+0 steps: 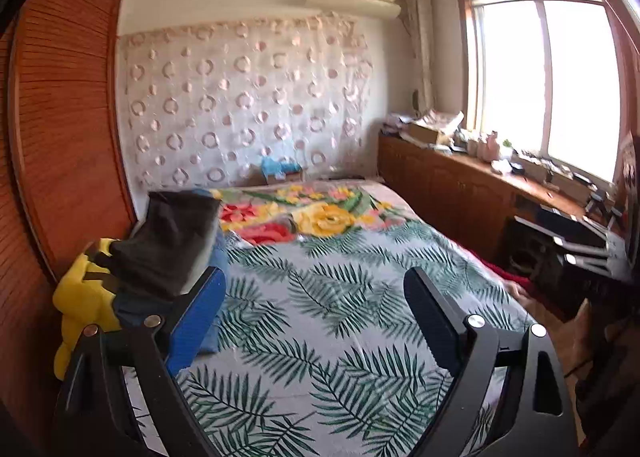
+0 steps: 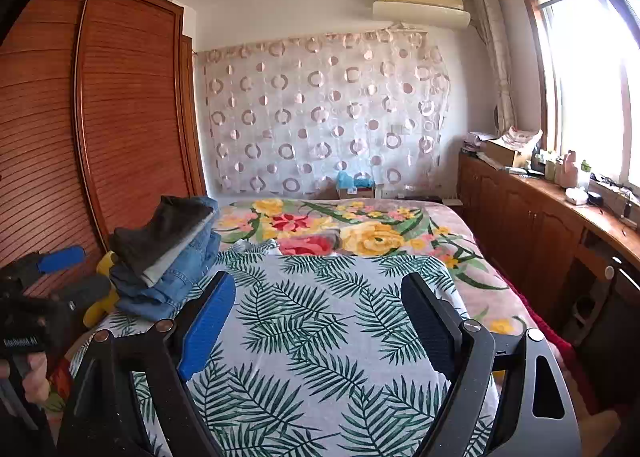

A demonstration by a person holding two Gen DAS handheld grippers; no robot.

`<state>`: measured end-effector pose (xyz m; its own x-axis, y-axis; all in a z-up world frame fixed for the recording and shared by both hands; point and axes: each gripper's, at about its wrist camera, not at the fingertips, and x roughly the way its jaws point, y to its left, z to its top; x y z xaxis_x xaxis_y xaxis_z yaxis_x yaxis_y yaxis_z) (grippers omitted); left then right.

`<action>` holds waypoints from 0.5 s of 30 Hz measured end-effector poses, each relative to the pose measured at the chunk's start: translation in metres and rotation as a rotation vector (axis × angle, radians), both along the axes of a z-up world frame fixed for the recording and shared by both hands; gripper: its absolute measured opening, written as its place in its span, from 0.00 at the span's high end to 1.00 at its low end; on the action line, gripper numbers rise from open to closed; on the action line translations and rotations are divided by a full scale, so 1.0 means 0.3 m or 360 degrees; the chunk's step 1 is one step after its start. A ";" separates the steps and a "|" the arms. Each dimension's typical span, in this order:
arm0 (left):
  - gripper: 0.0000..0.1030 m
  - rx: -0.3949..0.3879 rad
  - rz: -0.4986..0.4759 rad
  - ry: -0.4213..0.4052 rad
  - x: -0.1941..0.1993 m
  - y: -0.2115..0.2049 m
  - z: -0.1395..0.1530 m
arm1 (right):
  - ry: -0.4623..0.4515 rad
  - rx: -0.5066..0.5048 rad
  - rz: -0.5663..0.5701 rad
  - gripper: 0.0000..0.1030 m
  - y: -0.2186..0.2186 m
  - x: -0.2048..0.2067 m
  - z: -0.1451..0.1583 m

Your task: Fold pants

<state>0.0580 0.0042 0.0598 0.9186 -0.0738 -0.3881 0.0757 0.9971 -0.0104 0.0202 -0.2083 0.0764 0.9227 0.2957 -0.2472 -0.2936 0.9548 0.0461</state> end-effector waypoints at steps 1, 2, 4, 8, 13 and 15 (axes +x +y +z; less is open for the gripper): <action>0.12 0.0001 0.0019 -0.0013 -0.005 0.006 0.007 | -0.0009 -0.0003 -0.0006 0.16 -0.002 0.003 -0.008; 0.12 0.0002 0.0032 -0.0023 -0.008 0.010 0.013 | -0.0019 -0.0006 -0.0014 0.16 -0.004 0.001 -0.012; 0.12 -0.0001 0.0051 -0.0039 -0.011 0.019 0.014 | -0.0026 0.0003 -0.0008 0.16 -0.003 -0.002 -0.019; 0.12 -0.0002 0.0077 -0.0047 -0.015 0.032 0.013 | -0.0035 0.0005 -0.0016 0.16 -0.011 0.016 -0.042; 0.12 -0.0001 0.0083 -0.0044 -0.011 0.035 0.011 | -0.0038 0.0010 -0.0016 0.16 -0.024 0.028 -0.048; 0.12 -0.0002 0.0083 -0.0043 -0.010 0.036 0.011 | -0.0038 0.0009 -0.0019 0.16 -0.024 0.031 -0.050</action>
<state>0.0549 0.0150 0.0631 0.9315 -0.0258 -0.3628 0.0237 0.9997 -0.0103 0.0295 -0.2154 0.0614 0.9318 0.2860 -0.2236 -0.2833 0.9580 0.0450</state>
